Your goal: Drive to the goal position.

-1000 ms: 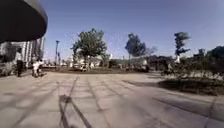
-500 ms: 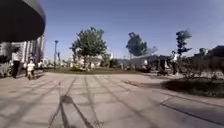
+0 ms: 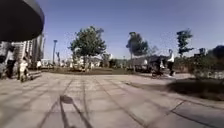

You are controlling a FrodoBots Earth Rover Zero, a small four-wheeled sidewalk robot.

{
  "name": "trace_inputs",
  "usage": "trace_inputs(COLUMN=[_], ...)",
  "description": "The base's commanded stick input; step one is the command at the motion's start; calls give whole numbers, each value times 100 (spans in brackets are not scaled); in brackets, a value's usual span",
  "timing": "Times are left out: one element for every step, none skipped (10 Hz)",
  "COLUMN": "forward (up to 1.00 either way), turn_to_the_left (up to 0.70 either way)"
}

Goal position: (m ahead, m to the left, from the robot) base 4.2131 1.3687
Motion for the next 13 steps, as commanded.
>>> trace_inputs(forward=[70,70,70,70,70,69,64,58,46,38,38,38,37], turn_to_the_left=[0,0,0,0,0,0,0,0,0,0,0,0,0])
